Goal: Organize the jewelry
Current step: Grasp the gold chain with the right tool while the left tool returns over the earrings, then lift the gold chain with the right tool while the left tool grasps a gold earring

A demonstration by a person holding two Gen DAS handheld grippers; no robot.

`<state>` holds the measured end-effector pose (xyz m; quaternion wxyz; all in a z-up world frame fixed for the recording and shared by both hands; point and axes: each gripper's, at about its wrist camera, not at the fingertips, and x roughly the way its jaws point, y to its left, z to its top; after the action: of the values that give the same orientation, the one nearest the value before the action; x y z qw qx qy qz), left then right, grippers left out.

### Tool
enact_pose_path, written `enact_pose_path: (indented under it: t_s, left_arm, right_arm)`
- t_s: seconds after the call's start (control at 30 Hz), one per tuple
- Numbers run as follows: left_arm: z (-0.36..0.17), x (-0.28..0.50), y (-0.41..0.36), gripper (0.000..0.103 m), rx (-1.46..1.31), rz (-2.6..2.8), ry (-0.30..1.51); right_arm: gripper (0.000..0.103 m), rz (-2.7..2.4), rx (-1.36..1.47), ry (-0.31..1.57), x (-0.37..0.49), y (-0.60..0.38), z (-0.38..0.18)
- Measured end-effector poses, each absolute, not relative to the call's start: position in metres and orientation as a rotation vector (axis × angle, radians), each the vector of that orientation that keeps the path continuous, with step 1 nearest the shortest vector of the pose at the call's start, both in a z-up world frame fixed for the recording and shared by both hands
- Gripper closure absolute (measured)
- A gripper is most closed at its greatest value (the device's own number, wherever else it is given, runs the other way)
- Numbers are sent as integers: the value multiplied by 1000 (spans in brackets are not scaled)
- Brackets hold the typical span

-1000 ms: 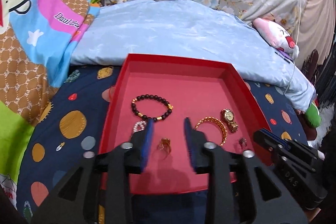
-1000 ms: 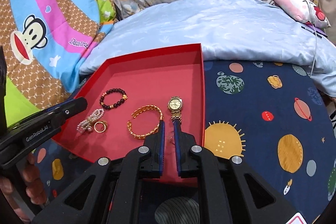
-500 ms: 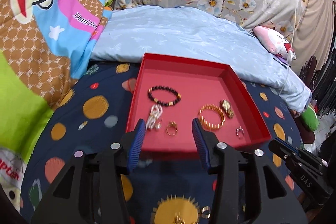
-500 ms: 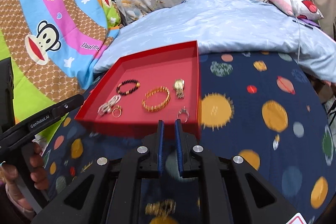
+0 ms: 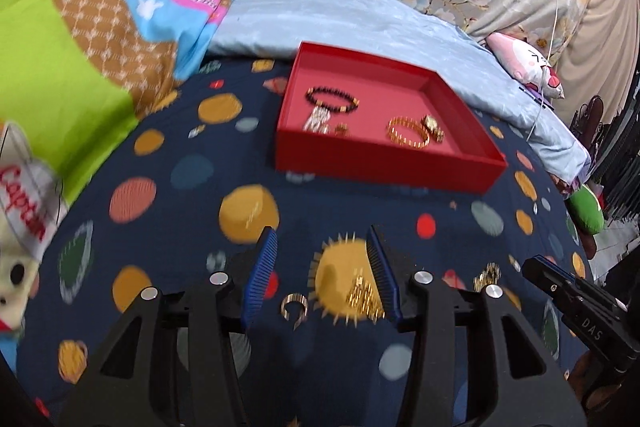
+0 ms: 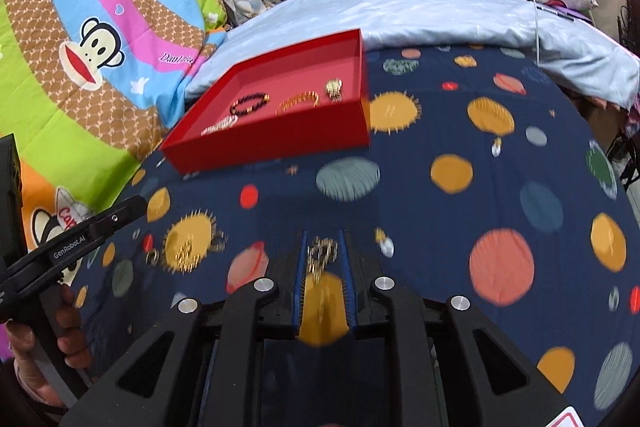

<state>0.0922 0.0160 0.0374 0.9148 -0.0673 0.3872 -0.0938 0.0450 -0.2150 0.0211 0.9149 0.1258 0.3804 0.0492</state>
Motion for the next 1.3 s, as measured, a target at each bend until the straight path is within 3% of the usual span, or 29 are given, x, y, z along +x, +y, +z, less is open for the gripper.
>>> enact_pose_path:
  t_s: [0.57, 0.93, 1.3]
  left_arm:
    - [2, 61, 23, 58, -130, -168, 862]
    - [1, 61, 18, 44, -117, -189, 864]
    - [1, 61, 18, 42, -117, -196, 866]
  right_arm:
    - [80, 70, 234, 816, 29, -209, 4]
    - [75, 57, 234, 832, 39, -208, 2]
    - [73, 57, 217, 861, 70, -198, -1]
